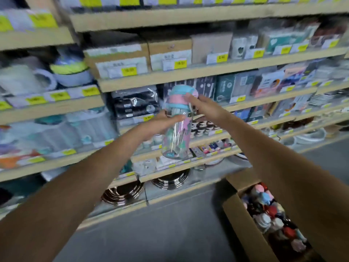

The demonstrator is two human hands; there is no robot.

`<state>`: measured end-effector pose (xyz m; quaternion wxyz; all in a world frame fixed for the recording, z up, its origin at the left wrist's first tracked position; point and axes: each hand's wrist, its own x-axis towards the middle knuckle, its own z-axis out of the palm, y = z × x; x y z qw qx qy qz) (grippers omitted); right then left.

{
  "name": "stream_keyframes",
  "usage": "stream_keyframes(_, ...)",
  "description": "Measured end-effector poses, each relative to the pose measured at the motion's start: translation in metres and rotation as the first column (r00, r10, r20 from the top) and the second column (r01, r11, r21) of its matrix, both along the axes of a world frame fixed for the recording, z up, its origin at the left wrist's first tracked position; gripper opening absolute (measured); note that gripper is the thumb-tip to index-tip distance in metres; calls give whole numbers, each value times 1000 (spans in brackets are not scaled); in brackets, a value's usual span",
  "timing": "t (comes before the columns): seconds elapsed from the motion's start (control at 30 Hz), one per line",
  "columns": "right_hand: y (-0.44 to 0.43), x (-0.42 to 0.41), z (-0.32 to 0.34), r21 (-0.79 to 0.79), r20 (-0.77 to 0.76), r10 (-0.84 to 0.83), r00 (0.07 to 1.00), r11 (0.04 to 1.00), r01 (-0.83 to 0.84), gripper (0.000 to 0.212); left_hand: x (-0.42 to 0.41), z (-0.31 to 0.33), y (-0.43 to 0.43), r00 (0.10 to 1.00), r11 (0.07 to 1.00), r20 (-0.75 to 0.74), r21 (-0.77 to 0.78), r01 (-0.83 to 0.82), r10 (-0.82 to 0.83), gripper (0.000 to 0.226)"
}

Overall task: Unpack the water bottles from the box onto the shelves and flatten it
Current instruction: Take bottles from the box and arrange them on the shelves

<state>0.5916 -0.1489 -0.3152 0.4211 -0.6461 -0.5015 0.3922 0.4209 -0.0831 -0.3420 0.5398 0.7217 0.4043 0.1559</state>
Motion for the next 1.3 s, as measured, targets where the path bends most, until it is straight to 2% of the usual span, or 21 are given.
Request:
stream_keyframes(0.13,29,-96,49,96,14,127,992,987,-128,55,-97,54,15,990,993,94,49,-111,106,33)
stream_keyframes(0.27,49,-173,104,188,52,207,977,959,-213,58,-176,109,20,965,965,168,135,-225,202,50)
stream_keyframes(0.43,71,-249,175,280,148,293,945,904,-324,39,-249,168,27,925,924,284,214,-318,253,36)
stream_keyframes(0.5,80,-272,200,316,177,285,942,890,-329,38,-270,192,31,910,901,306,243,-359,280,45)
stream_keyframes(0.57,91,-291,224,381,184,293,938,859,-343,26,-289,219,38,901,878,317,281,-388,296,60)
stream_keyframes(0.6,97,-300,236,419,182,300,936,837,-350,21,-296,232,42,895,865,330,301,-401,300,57)
stream_keyframes(0.67,109,-315,260,489,176,305,936,798,-352,22,-309,259,52,879,831,371,352,-432,299,37)
stream_keyframes(0.77,129,-331,296,574,177,303,936,741,-348,30,-320,296,66,820,761,462,378,-527,339,34)
stream_keyframes(0.83,143,-343,319,602,196,327,925,704,-377,33,-327,318,73,777,726,521,371,-579,353,48)
stream_keyframes(0.93,157,-359,347,652,236,347,907,636,-413,26,-338,345,85,731,704,571,338,-624,374,64)
stream_keyframes(1.03,168,-375,369,680,287,322,902,596,-428,28,-348,370,98,645,681,672,282,-676,363,54)
stream_keyframes(1.13,183,-385,382,673,395,249,884,576,-463,34,-354,393,116,564,646,773,275,-712,292,47)
stream_keyframes(1.2,196,-387,390,703,420,236,876,525,-479,36,-356,407,127,512,629,833,286,-723,209,41)
stream_keyframes(1.3,213,-386,402,744,415,254,873,457,-487,43,-360,428,140,451,588,883,299,-751,127,55)
